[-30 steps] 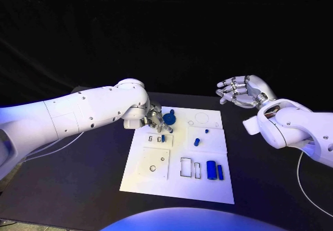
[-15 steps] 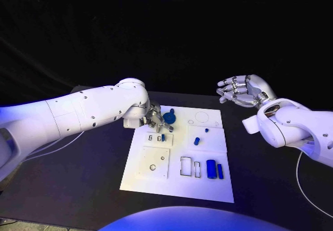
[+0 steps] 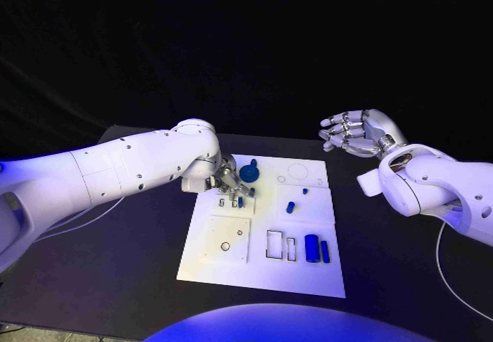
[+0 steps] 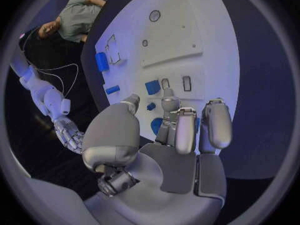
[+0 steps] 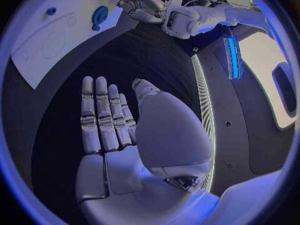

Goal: Assemble the parts on the task board

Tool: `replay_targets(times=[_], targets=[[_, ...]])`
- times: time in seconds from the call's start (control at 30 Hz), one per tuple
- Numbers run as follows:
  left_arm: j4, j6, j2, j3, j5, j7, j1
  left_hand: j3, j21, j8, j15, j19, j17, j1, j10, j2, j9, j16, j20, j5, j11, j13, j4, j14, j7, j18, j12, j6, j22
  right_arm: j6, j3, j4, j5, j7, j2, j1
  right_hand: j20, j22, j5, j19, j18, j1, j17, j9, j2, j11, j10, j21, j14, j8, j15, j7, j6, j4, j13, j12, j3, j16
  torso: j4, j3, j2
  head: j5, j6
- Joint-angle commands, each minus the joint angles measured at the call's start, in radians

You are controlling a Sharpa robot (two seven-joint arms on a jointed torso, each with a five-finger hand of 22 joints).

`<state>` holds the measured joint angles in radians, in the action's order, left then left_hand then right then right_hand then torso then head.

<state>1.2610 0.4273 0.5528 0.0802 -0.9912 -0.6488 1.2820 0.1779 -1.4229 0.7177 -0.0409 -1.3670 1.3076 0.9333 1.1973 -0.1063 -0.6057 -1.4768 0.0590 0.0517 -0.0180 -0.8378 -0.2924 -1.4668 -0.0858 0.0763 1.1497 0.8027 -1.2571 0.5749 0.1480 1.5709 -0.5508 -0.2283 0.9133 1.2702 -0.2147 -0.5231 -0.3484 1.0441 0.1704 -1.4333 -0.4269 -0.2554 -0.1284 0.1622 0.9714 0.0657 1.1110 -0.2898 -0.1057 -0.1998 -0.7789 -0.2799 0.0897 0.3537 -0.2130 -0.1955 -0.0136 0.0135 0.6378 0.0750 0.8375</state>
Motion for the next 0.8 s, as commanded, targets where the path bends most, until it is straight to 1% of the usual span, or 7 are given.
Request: replay_targets(times=[0.03,0.17,0.3,0.47,0.67,0.7,0.8], targets=[[0.000,0.024,-0.004,0.000,0.010,-0.005,-0.002,-0.007,-0.005,-0.006,-0.005,-0.007,0.091,0.003,-0.005,0.011,-0.002,0.003,0.001,-0.001,0.002,-0.002,-0.002,-0.052,-0.003,-0.007,0.000,0.003,-0.001,-0.014,0.000,-0.002,0.000,-0.001,-0.002,-0.001,0.001,0.003,-0.003,-0.006,0.011,0.000,0.002,0.002,-0.007,0.006,0.003,-0.003,-0.003,-0.003,-0.005,-0.040,0.008,0.001,-0.002,-0.007,-0.006,0.007,0.0000,-0.0001,0.000,-0.001,0.002],[0.000,0.020,-0.004,0.001,0.014,-0.004,-0.003,-0.008,-0.004,-0.007,-0.005,-0.005,0.087,0.010,-0.010,0.015,-0.003,0.005,0.001,-0.001,0.002,0.004,-0.001,-0.051,-0.003,-0.007,-0.004,0.004,0.001,-0.015,0.000,-0.003,0.000,0.001,-0.003,-0.001,0.000,0.010,-0.010,-0.006,0.011,-0.001,0.004,0.003,-0.008,0.006,0.004,-0.002,-0.003,-0.003,-0.005,-0.040,0.008,0.001,-0.006,-0.006,-0.010,0.010,-0.0009,-0.0010,0.000,-0.001,0.004],[0.001,0.017,-0.004,0.001,0.021,-0.002,-0.003,-0.011,-0.004,-0.008,-0.004,-0.005,0.087,0.021,-0.011,0.017,-0.005,0.005,0.002,-0.001,0.001,0.002,-0.001,-0.051,-0.003,-0.007,-0.003,0.003,0.000,-0.016,0.000,-0.005,0.000,0.004,-0.005,-0.002,0.000,0.016,-0.016,-0.006,0.011,-0.001,0.006,0.003,-0.009,0.007,0.004,-0.002,-0.003,-0.004,-0.005,-0.040,0.009,0.002,-0.009,-0.006,-0.013,0.013,0.0000,-0.0007,0.000,-0.002,0.004],[0.002,0.015,-0.004,0.002,0.029,0.000,-0.003,-0.012,-0.005,-0.008,-0.004,-0.005,0.087,0.048,-0.011,0.031,-0.009,0.005,0.002,-0.001,0.002,-0.001,-0.001,-0.051,-0.003,-0.007,-0.003,0.005,-0.001,-0.018,0.000,-0.006,0.000,0.007,-0.007,-0.003,-0.001,0.022,-0.021,-0.007,0.011,0.000,0.008,0.005,-0.011,0.007,0.002,-0.002,-0.003,-0.004,-0.006,-0.041,0.010,0.002,-0.013,-0.007,-0.017,0.016,0.0004,-0.0012,0.000,-0.002,0.005],[0.003,0.013,-0.005,0.002,0.036,0.002,-0.003,-0.012,-0.005,-0.010,-0.004,-0.005,0.087,0.071,-0.013,0.038,-0.012,0.006,0.003,-0.001,0.002,-0.001,-0.001,-0.050,-0.003,-0.007,-0.004,0.005,-0.003,-0.018,0.000,-0.007,-0.001,0.008,-0.008,-0.003,-0.001,0.030,-0.030,-0.008,0.011,0.000,0.010,0.006,-0.012,0.008,0.001,-0.002,-0.003,-0.004,-0.006,-0.041,0.011,0.002,-0.016,-0.007,-0.022,0.019,-0.0008,-0.0012,0.000,-0.002,0.007],[0.003,0.011,-0.006,0.002,0.037,0.003,-0.003,-0.010,-0.006,-0.010,-0.004,-0.005,0.087,0.076,-0.012,0.040,-0.012,0.006,0.003,-0.001,0.002,-0.003,-0.001,-0.050,-0.003,-0.007,-0.003,0.006,-0.003,-0.018,0.001,-0.007,-0.001,0.009,-0.009,-0.003,-0.001,0.030,-0.030,-0.008,0.011,0.000,0.010,0.006,-0.012,0.008,0.001,-0.002,-0.003,-0.004,-0.006,-0.041,0.011,0.002,-0.016,-0.007,-0.022,0.019,-0.0009,-0.0007,0.000,-0.002,0.008],[0.003,0.002,-0.006,0.002,0.041,0.005,-0.003,0.002,-0.006,-0.011,-0.005,-0.005,0.089,0.110,-0.011,0.053,-0.015,0.005,0.003,-0.001,0.003,-0.007,0.000,-0.051,-0.002,-0.007,-0.002,0.008,-0.005,-0.019,0.001,-0.007,-0.002,0.009,-0.010,-0.003,-0.001,0.031,-0.032,-0.008,0.011,0.000,0.010,0.006,-0.012,0.008,0.001,-0.002,-0.003,-0.004,-0.007,-0.041,0.011,0.002,-0.017,-0.007,-0.023,0.020,-0.0010,-0.0010,0.000,-0.002,0.008]])
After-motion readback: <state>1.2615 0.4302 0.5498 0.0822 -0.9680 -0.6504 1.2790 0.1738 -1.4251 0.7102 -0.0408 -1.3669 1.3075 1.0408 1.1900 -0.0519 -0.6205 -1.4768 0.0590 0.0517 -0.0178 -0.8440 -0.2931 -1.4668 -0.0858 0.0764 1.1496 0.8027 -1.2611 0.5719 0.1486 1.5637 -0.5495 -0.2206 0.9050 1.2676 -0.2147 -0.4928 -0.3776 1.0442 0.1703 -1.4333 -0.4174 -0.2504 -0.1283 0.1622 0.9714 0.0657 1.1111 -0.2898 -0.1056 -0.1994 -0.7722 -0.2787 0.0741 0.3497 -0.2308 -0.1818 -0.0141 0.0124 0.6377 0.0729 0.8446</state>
